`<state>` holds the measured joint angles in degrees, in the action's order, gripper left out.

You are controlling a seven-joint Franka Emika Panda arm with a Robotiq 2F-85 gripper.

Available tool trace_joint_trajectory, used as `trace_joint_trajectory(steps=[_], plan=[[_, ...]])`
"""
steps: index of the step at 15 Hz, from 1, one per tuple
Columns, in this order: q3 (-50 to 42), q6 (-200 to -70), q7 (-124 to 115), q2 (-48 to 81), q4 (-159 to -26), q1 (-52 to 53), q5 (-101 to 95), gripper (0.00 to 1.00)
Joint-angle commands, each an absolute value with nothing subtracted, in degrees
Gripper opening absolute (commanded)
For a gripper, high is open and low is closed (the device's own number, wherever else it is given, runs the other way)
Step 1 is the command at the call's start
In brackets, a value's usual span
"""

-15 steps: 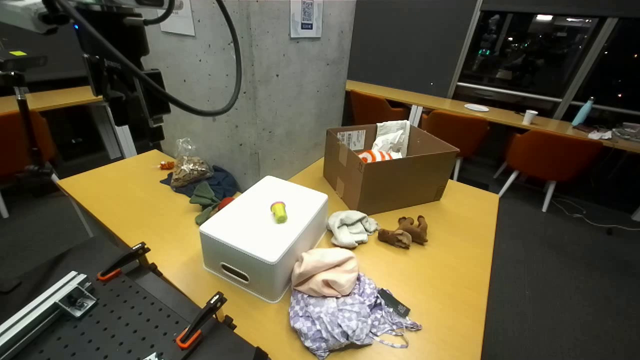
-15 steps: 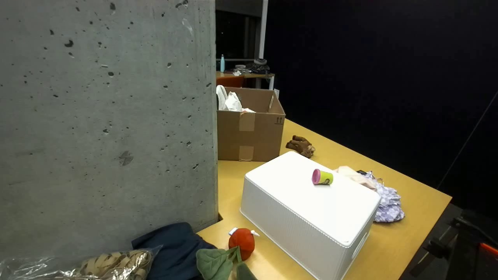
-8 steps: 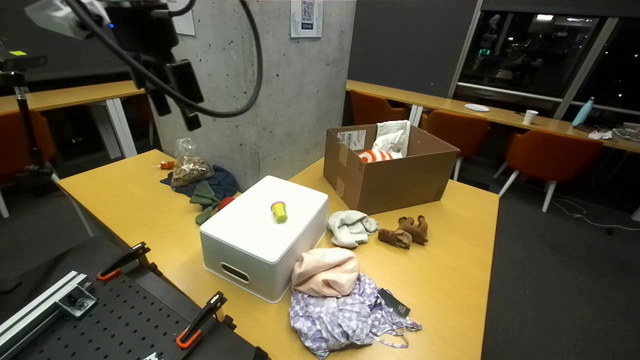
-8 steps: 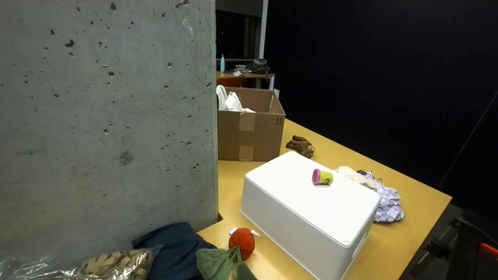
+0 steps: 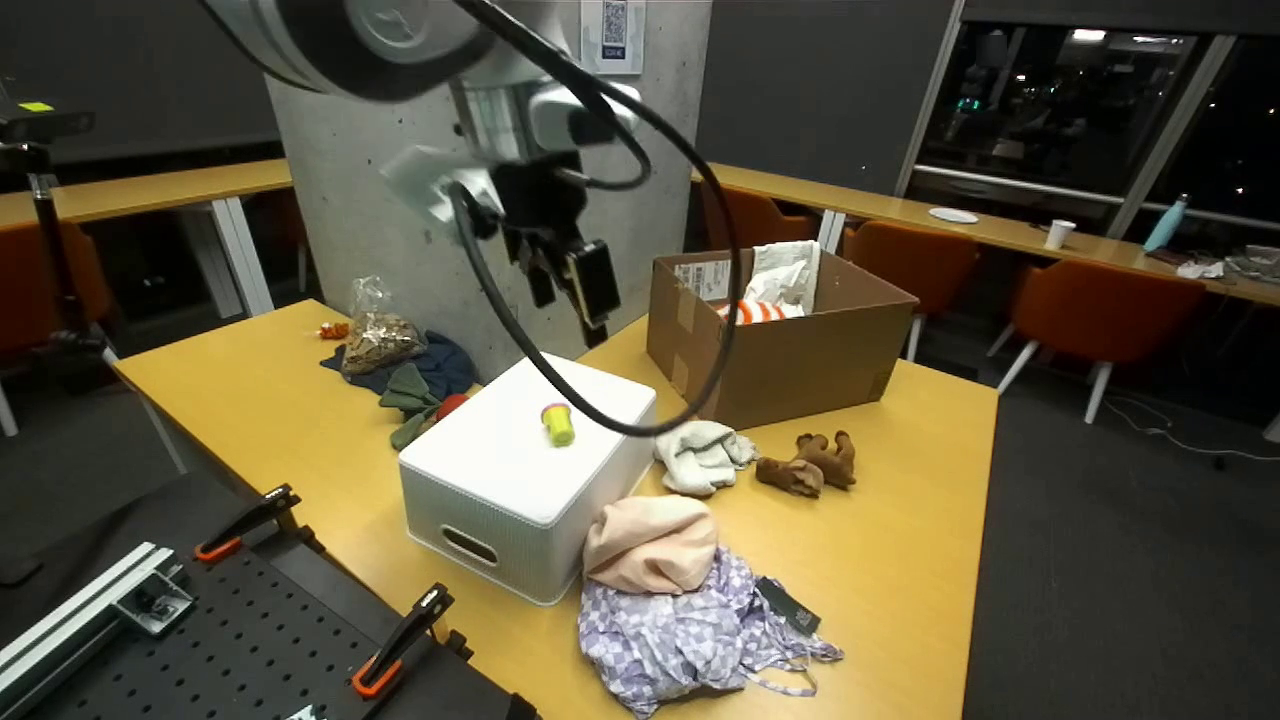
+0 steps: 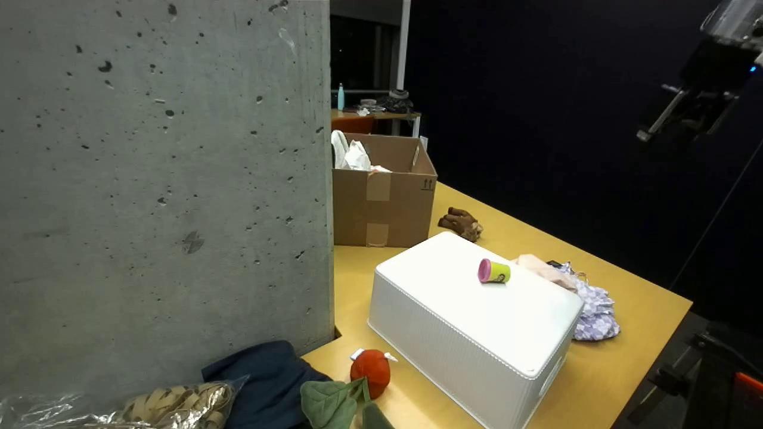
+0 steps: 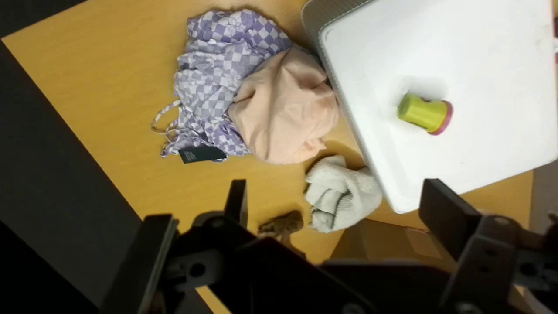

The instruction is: Pick up the peach shirt and cover the yellow container on the upside down white basket, pick up the peach shirt with the yellow container twice, pick up the peach shirt and put it on the table

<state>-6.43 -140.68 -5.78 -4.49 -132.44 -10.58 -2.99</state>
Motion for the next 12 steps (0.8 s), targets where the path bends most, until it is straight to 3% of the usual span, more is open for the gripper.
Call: trace_joint_trajectory(steps=[1,12], plan=[[-9.5,-141.5,-6.3,10.1,-122.4,-11.8,-0.5,1.0],[-8.8,-138.7,-10.0,43.3,-96.3,-13.1,5.1,1.0]])
